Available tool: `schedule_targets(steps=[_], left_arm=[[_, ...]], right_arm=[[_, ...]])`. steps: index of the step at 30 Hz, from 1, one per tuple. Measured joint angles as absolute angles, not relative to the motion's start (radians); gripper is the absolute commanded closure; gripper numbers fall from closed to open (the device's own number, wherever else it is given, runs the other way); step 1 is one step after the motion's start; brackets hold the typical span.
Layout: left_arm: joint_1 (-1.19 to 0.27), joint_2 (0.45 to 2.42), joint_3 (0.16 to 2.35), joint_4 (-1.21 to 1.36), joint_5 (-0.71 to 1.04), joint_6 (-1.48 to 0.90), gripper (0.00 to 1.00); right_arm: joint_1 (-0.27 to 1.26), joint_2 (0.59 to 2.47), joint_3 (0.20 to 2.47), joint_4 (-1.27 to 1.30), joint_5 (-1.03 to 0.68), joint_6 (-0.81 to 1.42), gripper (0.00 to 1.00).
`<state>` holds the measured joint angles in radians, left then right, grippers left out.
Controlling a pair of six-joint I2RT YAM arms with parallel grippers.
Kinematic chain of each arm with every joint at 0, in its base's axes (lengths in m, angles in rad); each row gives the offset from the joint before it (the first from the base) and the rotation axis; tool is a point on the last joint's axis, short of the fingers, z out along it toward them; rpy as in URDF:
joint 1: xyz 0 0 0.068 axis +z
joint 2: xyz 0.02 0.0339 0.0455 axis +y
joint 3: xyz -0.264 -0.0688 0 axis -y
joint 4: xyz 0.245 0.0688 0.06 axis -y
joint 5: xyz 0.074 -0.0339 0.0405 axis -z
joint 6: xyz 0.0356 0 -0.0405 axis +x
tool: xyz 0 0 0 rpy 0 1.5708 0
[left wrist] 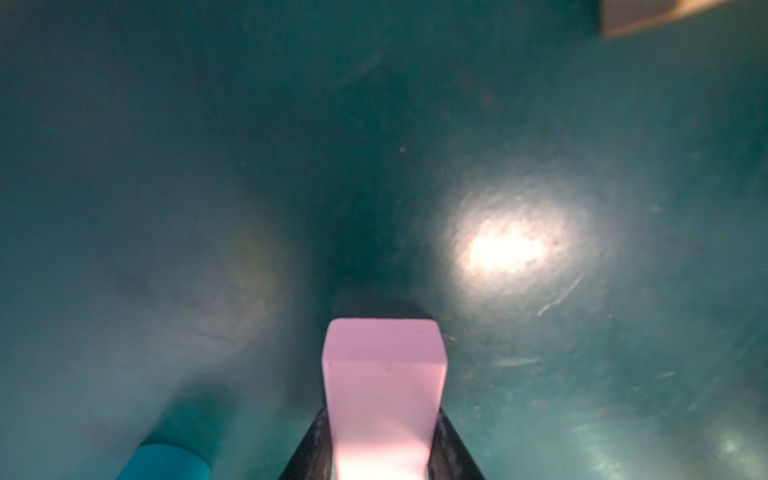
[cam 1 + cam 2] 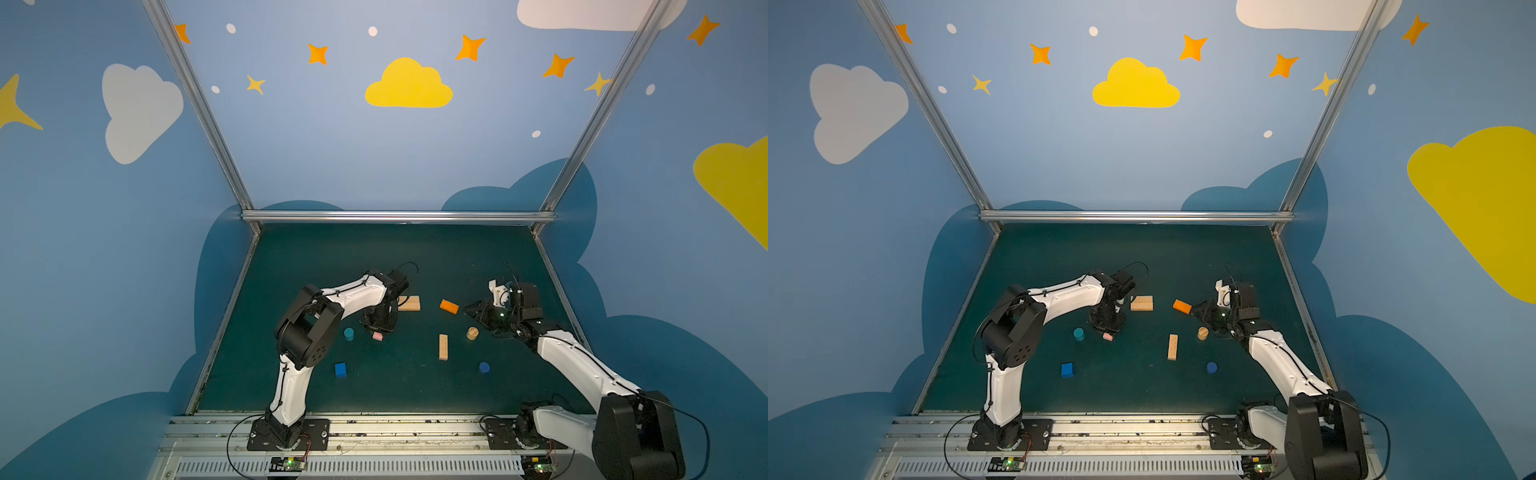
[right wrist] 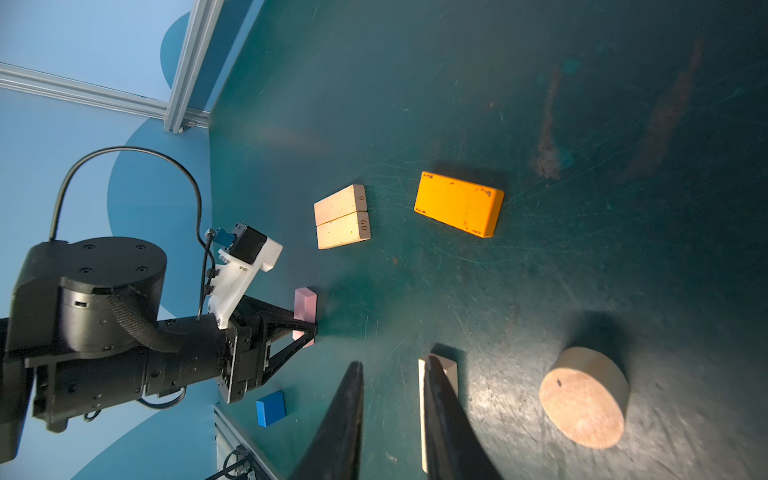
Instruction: Build the wood block tower
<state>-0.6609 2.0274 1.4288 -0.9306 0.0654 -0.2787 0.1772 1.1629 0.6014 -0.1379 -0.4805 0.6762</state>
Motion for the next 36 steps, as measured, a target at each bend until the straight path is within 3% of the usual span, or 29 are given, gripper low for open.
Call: schedule_targets(steps=[24, 30, 36], left_arm=[[-0.662, 2.027, 1.444, -0.925, 0.054, -0.305, 0.64], [-0.662, 2.028, 1.45, -0.929, 0.043, -0.311, 0.77], [-0.661, 2.028, 1.483, -0.937, 0.038, -0.336, 0.84]], right_arm=[[0.173, 1.165, 0.595, -0.125, -0.49, 0.677, 0.75], [0.172, 1.169, 0.594, -0.123, -0.491, 0.677, 0.75], [0.172, 1.177, 0.595, -0.12, -0.494, 0.677, 0.75]])
